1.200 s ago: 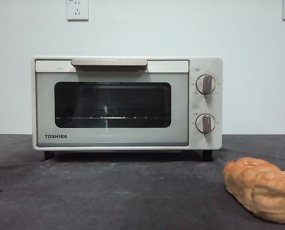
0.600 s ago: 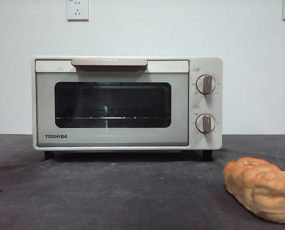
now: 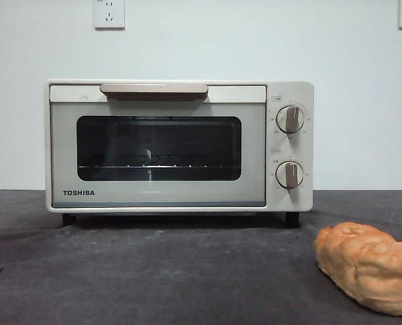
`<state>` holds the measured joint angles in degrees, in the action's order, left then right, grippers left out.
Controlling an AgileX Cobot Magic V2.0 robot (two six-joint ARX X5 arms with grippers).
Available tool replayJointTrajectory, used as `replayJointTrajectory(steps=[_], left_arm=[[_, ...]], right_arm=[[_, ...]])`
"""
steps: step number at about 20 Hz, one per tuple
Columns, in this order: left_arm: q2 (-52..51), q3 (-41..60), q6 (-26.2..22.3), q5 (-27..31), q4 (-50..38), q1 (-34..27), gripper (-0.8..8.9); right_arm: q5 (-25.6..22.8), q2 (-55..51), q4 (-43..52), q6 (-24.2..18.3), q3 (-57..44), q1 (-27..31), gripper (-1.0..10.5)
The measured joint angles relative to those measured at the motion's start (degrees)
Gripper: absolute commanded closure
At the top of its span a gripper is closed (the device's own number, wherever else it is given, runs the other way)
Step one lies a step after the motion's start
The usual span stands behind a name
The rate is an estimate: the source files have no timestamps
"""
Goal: The left arm flap open the oven, the right arm pick bread and place it into oven, the left arm flap close the oven
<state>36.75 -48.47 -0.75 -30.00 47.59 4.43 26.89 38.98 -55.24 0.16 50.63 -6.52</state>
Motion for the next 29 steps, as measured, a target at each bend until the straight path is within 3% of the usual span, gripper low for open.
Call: replayJointTrajectory(steps=[7,16,20,26,29], left_arm=[[0.0,0.0,0.0,0.0,0.0,0.0,7.98],[0.0,0.0,0.0,0.0,0.0,0.0,7.98],[0.0,0.0,0.0,0.0,0.0,0.0,7.98],[0.0,0.0,0.0,0.0,0.0,0.0,7.98],[0.0,0.0,0.0,0.0,0.0,0.0,7.98]], right_arm=[[-1.7,3.3,8.4,7.8,-8.4,-8.7,5.4],[-15.4,7.9,26.3,21.4,-23.6,-23.8,5.2],[-22.4,14.7,32.5,23.8,-23.9,-28.6,5.2],[-26.8,25.1,39.7,24.8,-23.9,-30.9,5.2],[-26.9,27.1,41.3,25.0,-23.9,-31.6,6.8]])
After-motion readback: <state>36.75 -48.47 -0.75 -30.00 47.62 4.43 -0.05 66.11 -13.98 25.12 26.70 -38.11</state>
